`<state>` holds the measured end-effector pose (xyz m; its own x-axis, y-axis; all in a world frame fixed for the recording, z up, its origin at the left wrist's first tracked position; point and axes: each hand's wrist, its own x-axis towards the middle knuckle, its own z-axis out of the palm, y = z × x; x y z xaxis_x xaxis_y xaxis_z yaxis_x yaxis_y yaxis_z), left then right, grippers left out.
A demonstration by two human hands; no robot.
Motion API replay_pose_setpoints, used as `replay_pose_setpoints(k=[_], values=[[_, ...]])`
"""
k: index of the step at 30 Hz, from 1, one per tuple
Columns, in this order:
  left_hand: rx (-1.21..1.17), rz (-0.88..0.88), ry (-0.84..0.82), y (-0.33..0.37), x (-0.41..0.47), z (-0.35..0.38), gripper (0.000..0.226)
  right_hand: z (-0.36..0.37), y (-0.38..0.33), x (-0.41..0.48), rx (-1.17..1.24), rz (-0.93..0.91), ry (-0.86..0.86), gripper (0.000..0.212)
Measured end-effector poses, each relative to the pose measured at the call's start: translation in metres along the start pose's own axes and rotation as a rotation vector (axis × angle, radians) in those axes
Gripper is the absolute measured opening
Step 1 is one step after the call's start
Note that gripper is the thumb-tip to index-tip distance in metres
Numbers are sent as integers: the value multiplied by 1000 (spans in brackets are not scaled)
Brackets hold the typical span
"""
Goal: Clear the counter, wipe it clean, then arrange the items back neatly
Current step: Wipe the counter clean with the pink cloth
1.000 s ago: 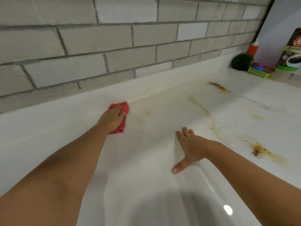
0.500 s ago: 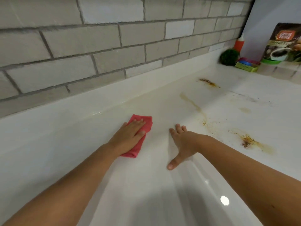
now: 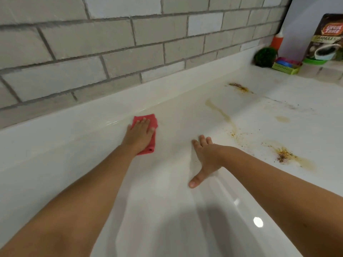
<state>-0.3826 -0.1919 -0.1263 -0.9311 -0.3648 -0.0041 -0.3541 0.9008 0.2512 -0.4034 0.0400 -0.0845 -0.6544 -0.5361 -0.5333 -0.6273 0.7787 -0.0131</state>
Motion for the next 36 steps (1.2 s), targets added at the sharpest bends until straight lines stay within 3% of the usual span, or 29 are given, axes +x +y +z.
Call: replay_pose_setpoints(k=[6,8,10,12,14,17,19,22,25,29,33,36], values=[[-27,282,-59,58,-112,14,54,2,-2,-17,75,1,73,146],[-43,356,-86,44,-145,11,68,4,-4,-34,92,-25,173,143],[-69,309,-91,13,-150,3,88,9,-1,-57,30,-56,257,137],[-90,115,-54,-17,-133,-4,72,16,11,-82,-16,34,276,127],[-76,-51,22,-30,-107,-8,54,22,32,-107,13,210,226,109],[-24,-133,42,-11,-75,-5,53,35,58,-135,49,380,-10,89],[-34,-101,23,21,-71,1,53,44,63,-138,35,365,-92,85],[-43,103,16,86,-96,16,51,46,60,-131,12,318,-85,80],[-70,283,-56,131,-154,29,52,45,56,-130,1,327,-90,83],[-86,375,-117,117,-201,26,51,49,66,-142,52,363,-34,89],[-91,151,-24,67,-159,14,54,70,90,-151,135,455,16,117],[-71,-13,-55,51,-105,6,52,90,101,-151,220,430,57,128]])
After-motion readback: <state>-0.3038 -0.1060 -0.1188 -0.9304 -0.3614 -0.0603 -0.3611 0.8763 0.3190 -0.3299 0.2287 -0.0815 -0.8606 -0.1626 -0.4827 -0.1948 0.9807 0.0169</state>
